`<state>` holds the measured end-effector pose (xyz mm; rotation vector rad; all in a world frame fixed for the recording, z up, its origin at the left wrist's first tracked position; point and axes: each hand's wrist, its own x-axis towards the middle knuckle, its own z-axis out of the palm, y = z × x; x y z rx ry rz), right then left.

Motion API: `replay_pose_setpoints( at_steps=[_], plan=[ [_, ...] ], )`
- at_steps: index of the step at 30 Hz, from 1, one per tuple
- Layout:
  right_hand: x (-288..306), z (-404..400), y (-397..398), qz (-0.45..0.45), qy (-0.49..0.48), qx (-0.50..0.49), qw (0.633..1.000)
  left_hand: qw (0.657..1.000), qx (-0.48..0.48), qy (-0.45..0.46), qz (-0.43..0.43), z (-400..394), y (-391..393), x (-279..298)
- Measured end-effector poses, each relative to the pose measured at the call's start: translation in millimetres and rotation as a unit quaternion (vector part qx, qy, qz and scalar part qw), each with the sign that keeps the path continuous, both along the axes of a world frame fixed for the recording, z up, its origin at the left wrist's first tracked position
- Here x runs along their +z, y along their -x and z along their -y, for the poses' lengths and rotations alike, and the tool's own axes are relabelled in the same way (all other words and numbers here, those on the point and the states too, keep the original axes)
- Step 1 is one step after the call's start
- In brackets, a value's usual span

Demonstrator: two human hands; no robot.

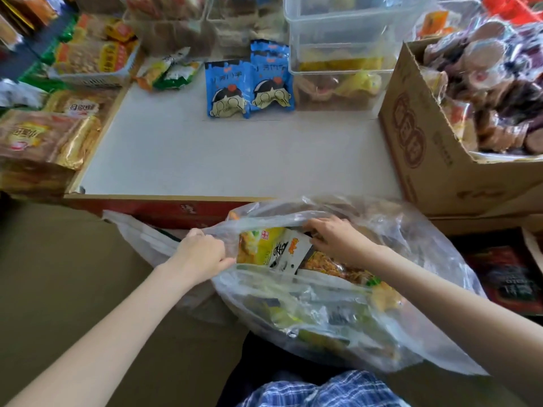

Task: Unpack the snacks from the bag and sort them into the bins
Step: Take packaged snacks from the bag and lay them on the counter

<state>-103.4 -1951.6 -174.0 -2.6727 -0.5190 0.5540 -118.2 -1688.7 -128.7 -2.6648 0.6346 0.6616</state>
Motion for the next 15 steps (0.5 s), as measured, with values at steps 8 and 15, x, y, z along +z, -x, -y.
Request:
replay_pose_setpoints(
  at_steps=[8,15],
  plan=[
    [-31.7,-50.5,2.7,0.001,0.167,-0.001,0.986,0.985,0.081,0.147,0.031,5.8,-3.1,-6.7],
    [-50.3,-61.6,9.0,-0.045,0.123,-0.046,0.99,0.976,0.116,0.165,-0.077,1.8,-8.7,-21.6]
  ],
)
